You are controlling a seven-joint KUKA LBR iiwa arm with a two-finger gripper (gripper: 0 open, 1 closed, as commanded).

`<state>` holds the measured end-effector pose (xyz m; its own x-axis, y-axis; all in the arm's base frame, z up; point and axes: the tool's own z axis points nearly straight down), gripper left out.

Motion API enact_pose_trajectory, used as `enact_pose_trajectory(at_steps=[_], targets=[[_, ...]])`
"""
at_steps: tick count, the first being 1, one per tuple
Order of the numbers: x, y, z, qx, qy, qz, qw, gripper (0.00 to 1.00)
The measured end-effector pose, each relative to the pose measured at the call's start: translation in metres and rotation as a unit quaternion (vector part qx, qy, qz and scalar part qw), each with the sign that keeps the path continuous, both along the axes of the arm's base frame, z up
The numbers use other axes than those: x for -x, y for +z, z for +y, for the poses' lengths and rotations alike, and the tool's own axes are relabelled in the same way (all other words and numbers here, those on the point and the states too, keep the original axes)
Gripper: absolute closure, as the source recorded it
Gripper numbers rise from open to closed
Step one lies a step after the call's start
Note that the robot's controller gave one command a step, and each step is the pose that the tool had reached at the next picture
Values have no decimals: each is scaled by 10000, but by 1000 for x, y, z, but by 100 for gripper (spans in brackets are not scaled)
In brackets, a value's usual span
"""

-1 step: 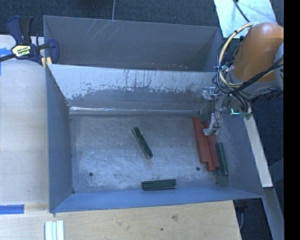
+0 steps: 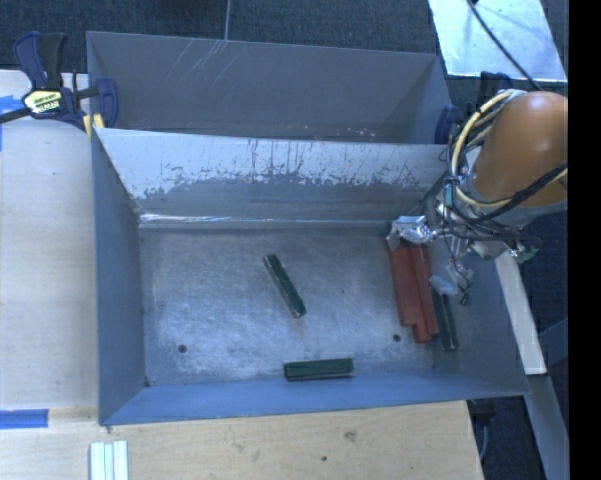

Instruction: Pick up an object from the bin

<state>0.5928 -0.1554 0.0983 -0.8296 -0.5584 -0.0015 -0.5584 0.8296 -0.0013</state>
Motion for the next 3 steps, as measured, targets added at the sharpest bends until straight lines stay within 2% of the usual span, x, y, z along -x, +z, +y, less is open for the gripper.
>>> enact_pose_trajectory(at_steps=[1,2,3], targets=[[1,-22,37,-76,2779,0,9606,0],[-13,-26,39,-102,2914,-20,9566,0],[-13,-26,39,-100,2912,-22,9566,0]])
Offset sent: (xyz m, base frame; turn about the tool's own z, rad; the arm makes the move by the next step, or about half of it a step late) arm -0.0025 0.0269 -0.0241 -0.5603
